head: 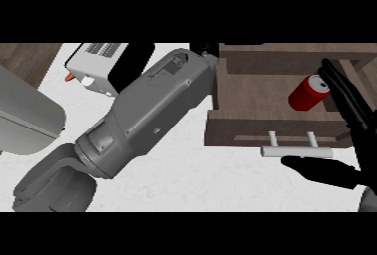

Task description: Pick up the can, place it into the drawer and close the drawer

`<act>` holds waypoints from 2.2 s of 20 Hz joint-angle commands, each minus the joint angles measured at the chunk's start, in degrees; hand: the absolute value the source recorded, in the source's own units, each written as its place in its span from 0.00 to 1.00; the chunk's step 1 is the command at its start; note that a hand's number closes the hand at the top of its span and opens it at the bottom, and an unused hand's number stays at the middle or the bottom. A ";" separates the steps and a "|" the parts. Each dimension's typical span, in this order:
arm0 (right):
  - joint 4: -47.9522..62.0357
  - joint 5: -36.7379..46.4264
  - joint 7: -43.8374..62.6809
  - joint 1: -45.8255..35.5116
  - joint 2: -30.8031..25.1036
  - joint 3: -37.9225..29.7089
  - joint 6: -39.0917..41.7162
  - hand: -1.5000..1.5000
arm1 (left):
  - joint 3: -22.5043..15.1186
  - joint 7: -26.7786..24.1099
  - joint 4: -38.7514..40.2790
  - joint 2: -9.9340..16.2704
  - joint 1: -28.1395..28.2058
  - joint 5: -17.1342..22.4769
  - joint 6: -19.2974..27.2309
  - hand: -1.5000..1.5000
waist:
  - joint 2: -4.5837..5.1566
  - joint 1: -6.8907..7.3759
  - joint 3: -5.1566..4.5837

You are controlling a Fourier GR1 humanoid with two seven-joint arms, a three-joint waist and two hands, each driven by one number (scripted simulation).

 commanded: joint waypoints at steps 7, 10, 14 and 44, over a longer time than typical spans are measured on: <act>26.05 16.40 -5.11 -12.94 -2.08 8.03 -9.23 0.00 | 0.04 5.47 -4.62 4.07 1.36 -2.90 1.61 0.00 | -0.25 0.61 0.02; 32.98 20.88 -4.77 -16.18 -3.92 8.00 -11.26 0.00 | -1.80 8.21 -10.19 6.54 2.61 -3.98 2.73 0.00 | -0.70 2.17 0.00; 45.58 24.81 -4.55 -21.02 -0.46 8.00 -19.77 0.00 | -0.49 9.56 -11.65 11.96 5.11 -4.78 0.46 0.00 | -0.22 1.76 0.02; 99.24 31.69 -6.85 -52.17 -5.17 -5.82 -52.72 0.00 | 0.47 19.99 -32.58 24.30 15.68 -10.92 1.77 0.00 | 0.90 4.07 0.12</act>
